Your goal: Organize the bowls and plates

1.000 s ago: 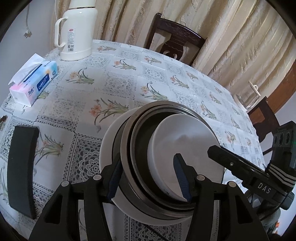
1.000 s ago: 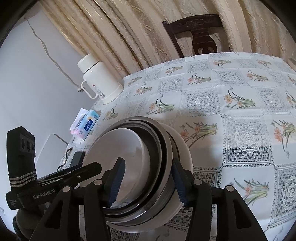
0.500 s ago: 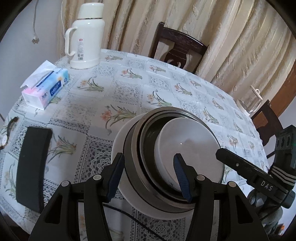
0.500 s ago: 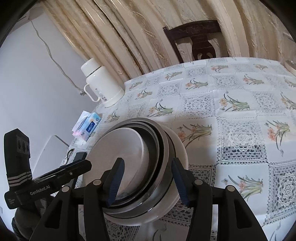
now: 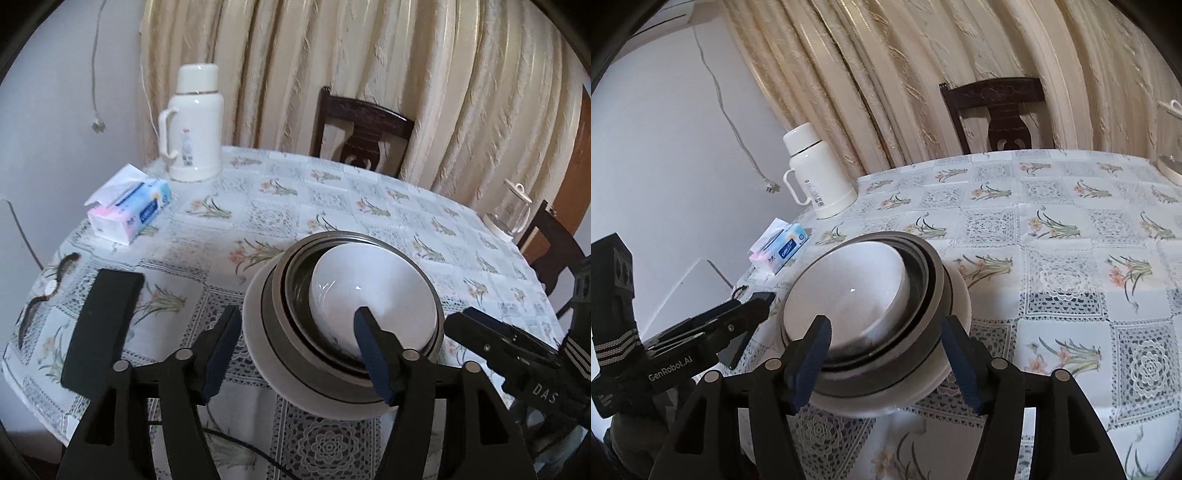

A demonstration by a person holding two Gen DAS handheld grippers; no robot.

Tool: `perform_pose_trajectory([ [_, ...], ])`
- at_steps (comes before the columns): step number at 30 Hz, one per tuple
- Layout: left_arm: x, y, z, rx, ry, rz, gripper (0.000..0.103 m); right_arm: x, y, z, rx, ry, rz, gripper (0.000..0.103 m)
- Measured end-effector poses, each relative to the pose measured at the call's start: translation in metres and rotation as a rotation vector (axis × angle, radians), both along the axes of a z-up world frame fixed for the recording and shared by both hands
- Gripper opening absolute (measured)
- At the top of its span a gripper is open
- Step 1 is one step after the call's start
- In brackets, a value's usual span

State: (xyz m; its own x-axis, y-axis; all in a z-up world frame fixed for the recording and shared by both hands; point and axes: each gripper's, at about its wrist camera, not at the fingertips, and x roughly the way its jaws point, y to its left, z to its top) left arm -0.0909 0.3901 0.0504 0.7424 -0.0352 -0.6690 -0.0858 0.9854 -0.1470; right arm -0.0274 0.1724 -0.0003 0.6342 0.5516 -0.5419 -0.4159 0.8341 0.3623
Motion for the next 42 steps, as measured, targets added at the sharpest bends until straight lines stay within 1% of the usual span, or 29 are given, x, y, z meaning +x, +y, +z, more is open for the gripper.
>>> perform_pose_trajectory([
  [3,-0.011,-0.004,-0.001,0.031,-0.031,0.021,0.071,-0.007,0.0,-0.001,-0.012,-0.018,-0.002,0.07],
  [4,-0.014,-0.005,-0.001,0.04,-0.04,0.028,0.074,-0.01,-0.001,-0.002,-0.016,-0.026,-0.003,0.071],
  [6,-0.021,-0.007,-0.002,0.055,-0.056,0.045,0.078,-0.014,-0.002,-0.002,-0.021,-0.04,-0.006,0.075],
  [9,-0.028,-0.009,-0.005,0.077,-0.071,0.062,0.081,-0.021,-0.005,-0.002,-0.029,-0.061,-0.012,0.084],
  [11,-0.033,-0.01,-0.007,0.094,-0.081,0.075,0.084,-0.025,-0.008,-0.002,-0.036,-0.073,-0.02,0.092],
  [17,-0.042,-0.017,-0.011,0.13,-0.109,0.093,0.09,-0.034,-0.01,-0.007,-0.09,-0.106,-0.036,0.102],
  [21,-0.047,-0.024,-0.012,0.164,-0.129,0.092,0.092,-0.038,-0.011,-0.011,-0.122,-0.12,-0.048,0.102],
  [25,-0.049,-0.027,-0.013,0.174,-0.131,0.095,0.092,-0.038,-0.014,-0.015,-0.142,-0.131,-0.074,0.103],
  [32,-0.055,-0.031,-0.019,0.199,-0.132,0.105,0.092,-0.043,-0.005,-0.02,-0.232,-0.167,-0.051,0.103],
  [37,-0.058,-0.027,-0.024,0.221,-0.133,0.127,0.096,-0.045,-0.003,-0.022,-0.229,-0.161,-0.03,0.103],
  [42,-0.063,-0.02,-0.031,0.238,-0.125,0.16,0.097,-0.046,-0.005,-0.022,-0.213,-0.168,-0.023,0.103],
])
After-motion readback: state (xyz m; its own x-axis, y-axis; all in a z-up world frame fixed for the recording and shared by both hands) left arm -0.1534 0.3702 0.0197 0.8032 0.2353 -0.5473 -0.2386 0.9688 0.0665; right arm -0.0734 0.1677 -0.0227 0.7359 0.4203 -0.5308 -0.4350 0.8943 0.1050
